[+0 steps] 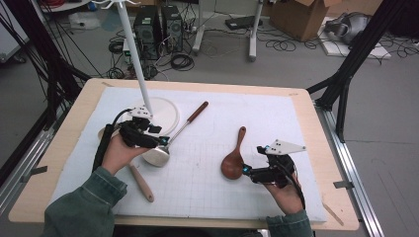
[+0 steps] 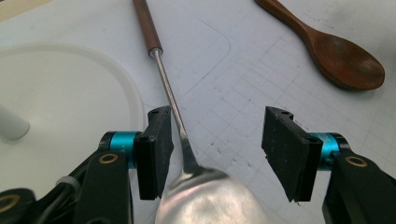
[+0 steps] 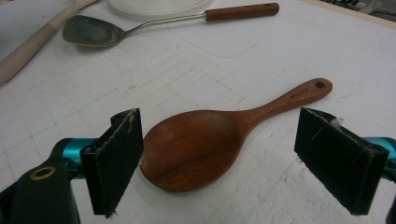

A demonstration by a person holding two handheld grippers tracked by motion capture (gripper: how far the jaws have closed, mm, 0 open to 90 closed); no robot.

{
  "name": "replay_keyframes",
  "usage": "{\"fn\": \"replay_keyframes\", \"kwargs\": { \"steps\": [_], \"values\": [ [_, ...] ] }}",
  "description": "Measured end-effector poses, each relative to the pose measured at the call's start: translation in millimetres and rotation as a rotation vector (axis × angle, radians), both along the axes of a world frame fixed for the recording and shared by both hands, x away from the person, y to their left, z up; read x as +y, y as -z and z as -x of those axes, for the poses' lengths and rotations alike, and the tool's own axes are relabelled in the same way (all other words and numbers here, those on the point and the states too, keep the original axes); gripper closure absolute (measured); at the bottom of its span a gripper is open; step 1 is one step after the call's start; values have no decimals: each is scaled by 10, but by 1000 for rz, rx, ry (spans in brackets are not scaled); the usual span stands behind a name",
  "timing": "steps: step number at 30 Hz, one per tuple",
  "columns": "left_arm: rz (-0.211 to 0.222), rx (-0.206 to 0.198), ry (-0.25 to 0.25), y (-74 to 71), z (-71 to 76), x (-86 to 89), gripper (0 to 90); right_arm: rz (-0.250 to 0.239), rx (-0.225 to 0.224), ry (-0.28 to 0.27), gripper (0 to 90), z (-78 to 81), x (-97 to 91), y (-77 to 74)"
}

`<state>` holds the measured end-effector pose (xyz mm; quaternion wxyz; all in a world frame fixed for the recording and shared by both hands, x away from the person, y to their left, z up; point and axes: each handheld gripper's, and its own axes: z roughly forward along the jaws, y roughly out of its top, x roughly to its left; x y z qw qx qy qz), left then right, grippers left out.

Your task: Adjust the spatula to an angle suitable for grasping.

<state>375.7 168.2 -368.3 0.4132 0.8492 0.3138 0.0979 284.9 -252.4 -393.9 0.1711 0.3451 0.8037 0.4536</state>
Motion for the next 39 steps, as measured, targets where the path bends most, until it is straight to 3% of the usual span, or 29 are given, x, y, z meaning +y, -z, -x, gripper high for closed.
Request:
{"fn": "replay_keyframes", "kwargs": {
  "steps": [10, 18, 24, 39],
  "values": [
    [-3, 15, -7, 44, -216, -157, 479, -6, 4, 4, 147, -1, -17, 0],
    [-18, 54, -23, 222, -368, -265, 527, -9, -3, 11, 147, -2, -44, 4],
    [-61, 64, -43, 312, -424, -290, 539, -8, -3, 13, 147, -1, -51, 9],
    [-111, 116, -41, 485, -499, -348, 607, -9, 0, 12, 147, 1, -51, 12]
  ]
}}
